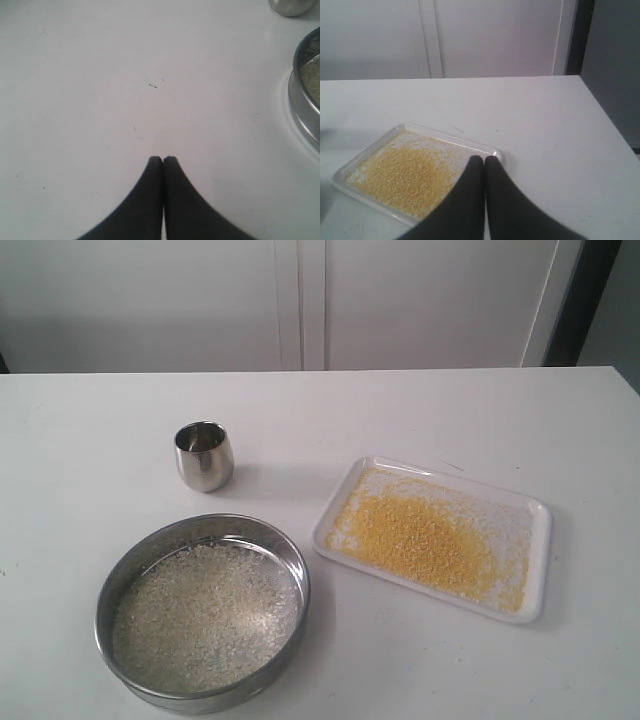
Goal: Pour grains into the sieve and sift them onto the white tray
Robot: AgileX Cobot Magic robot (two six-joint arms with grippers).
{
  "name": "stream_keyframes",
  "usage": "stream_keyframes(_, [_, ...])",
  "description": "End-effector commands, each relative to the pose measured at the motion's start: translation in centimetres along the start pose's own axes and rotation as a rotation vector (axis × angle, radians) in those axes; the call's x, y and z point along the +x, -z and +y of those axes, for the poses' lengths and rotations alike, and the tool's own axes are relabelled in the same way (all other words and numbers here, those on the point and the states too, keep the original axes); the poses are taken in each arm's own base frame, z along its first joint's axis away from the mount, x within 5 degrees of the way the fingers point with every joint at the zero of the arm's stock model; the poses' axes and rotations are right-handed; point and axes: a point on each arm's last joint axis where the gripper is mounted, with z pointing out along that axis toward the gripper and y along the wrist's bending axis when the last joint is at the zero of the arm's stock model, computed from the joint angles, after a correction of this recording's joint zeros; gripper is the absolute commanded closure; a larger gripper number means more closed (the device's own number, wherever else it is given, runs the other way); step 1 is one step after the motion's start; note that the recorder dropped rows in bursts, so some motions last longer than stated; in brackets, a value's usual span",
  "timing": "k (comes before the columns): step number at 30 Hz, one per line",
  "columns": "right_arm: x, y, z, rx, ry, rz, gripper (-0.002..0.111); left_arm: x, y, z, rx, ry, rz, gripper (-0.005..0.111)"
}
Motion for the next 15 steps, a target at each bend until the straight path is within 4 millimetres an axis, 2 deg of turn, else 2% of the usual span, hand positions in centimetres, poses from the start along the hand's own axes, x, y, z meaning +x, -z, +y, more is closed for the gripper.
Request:
stream_keyframes(1, [1.8, -0.6, -0.2, 0.020, 0.041, 0.011, 0.108, 0.3, -0.1, -0.1, 0.003, 0.011, 0.008, 0.107])
stream_keyframes(4, [2.9, -1.1, -0.2, 0.019, 0.042, 0.042, 0.108, 0.3, -0.1, -0.1, 0.003, 0.011, 0.008, 0.107])
stream_keyframes(9, [3.7, -1.9, -0.1, 0.011, 0.043, -0.021, 0.108, 0.3, -0.1, -0.1, 0.003, 0.011, 0.008, 0.107])
stream_keyframes(15, [5.8, -2.6, -0.1, 0.010, 0.041, 0.044, 0.108, 0.3, -0.1, -0.1, 0.003, 0.011, 0.008, 0.107])
